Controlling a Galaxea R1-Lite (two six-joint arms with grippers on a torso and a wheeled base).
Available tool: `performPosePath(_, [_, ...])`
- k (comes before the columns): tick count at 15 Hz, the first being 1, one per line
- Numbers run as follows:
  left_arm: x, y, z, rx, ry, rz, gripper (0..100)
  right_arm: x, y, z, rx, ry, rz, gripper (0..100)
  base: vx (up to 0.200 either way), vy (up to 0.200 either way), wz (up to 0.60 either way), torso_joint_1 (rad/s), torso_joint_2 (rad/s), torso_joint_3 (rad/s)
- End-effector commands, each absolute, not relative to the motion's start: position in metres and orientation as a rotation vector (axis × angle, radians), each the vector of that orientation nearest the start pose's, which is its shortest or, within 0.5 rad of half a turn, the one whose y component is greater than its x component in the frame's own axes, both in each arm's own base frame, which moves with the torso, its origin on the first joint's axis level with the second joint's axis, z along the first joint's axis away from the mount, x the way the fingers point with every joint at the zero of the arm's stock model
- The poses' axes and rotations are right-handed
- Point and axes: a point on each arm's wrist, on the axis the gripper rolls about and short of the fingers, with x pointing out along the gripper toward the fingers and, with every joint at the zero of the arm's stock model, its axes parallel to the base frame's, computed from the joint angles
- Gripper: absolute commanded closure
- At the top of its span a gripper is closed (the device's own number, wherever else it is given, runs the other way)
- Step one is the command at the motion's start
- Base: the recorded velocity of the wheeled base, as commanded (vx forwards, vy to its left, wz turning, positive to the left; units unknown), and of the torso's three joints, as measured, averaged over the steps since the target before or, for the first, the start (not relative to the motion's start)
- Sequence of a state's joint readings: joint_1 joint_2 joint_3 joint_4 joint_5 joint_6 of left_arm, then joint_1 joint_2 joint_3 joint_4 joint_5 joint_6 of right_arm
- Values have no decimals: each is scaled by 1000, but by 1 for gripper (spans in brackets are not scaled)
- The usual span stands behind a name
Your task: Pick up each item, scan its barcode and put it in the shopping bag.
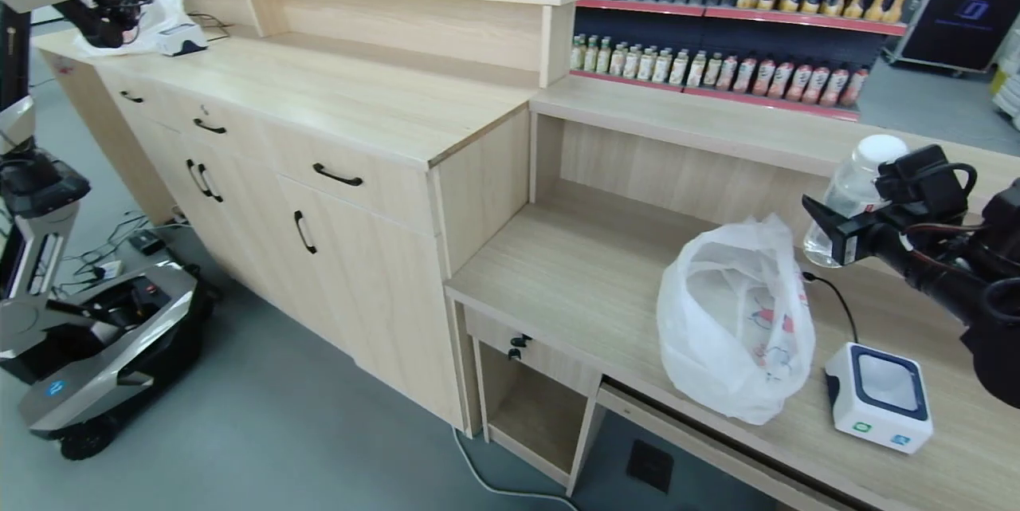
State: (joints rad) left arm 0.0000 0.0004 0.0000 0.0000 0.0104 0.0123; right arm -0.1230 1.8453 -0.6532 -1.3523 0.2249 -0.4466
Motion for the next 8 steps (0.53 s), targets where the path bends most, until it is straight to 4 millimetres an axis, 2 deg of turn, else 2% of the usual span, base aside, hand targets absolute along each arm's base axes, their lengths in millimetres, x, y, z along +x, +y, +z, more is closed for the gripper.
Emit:
performPosePath(1, [-23,0,75,12,0,11,100,346,-23,135,-379,-98,137,100,0,0,0,0,0,0])
performPosePath(4, [-23,0,75,12,0,11,100,368,-33,108,-330,-42,131,100,0,0,0,0,0,0])
performPosePath(6, [-23,0,75,12,0,11,100,371,-42,91,-316,8,111,100,0,0,0,0,0,0])
performPosePath(8, [-23,0,75,12,0,11,100,372,-50,83,-307,33,93,100,0,0,0,0,0,0])
